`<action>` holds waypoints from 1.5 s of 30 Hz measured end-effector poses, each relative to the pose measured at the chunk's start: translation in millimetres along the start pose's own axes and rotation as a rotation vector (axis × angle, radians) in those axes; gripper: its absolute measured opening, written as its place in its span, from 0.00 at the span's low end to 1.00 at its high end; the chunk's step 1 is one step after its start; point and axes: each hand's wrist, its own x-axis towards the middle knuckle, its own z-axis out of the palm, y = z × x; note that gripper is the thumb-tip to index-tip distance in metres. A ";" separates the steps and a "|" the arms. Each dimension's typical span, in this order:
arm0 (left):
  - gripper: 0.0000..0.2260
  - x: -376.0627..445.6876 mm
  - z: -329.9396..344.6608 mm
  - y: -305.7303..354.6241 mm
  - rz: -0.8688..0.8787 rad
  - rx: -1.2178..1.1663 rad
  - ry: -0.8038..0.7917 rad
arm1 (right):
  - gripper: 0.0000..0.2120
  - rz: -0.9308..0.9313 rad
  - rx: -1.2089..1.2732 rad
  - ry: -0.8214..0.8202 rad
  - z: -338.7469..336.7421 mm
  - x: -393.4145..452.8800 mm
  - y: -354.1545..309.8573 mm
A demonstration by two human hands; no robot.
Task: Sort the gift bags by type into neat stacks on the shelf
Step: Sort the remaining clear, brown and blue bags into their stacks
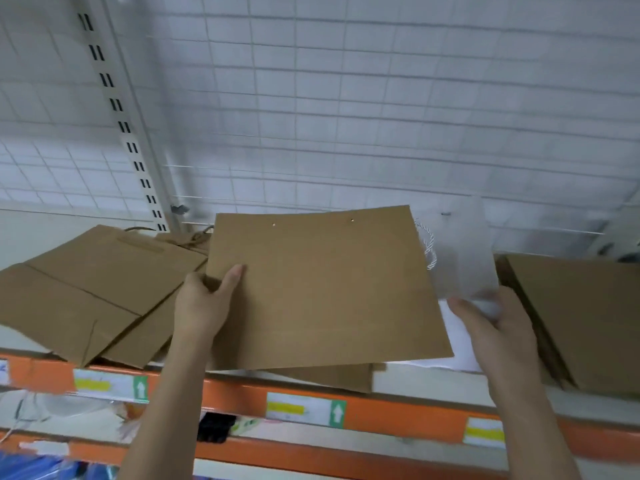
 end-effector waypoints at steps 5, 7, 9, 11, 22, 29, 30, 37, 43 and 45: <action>0.19 -64.6 25.3 21.4 0.067 -0.188 -0.154 | 0.11 0.086 0.136 -0.011 -52.4 11.9 14.4; 0.17 -84.0 32.0 24.2 0.102 -0.270 -0.222 | 0.14 0.025 0.080 0.016 -68.8 13.6 18.1; 0.17 -99.5 39.3 28.5 0.163 -0.334 -0.350 | 0.11 -0.015 0.078 0.058 -85.2 13.3 22.6; 0.18 -109.7 48.8 33.3 0.238 -0.342 -0.462 | 0.09 -0.005 0.081 0.100 -99.8 12.9 27.0; 0.18 -127.9 104.5 57.6 0.189 -0.522 -0.477 | 0.14 -0.009 -0.036 0.227 -156.5 25.2 45.4; 0.18 -167.2 158.8 93.9 0.192 -0.566 -0.483 | 0.15 -0.029 -0.048 0.235 -222.3 51.8 56.3; 0.18 -176.8 169.9 99.2 0.197 -0.571 -0.482 | 0.15 -0.038 -0.044 0.232 -236.1 58.1 55.9; 0.17 -259.2 260.3 125.2 0.162 -0.625 -0.410 | 0.13 -0.096 -0.123 0.231 -354.3 110.3 73.5; 0.18 -300.3 298.4 145.3 0.168 -0.588 -0.389 | 0.09 -0.038 -0.050 0.208 -407.9 126.8 89.2; 0.17 -303.9 303.2 151.6 0.171 -0.580 -0.381 | 0.09 -0.012 -0.023 0.209 -418.0 129.6 89.2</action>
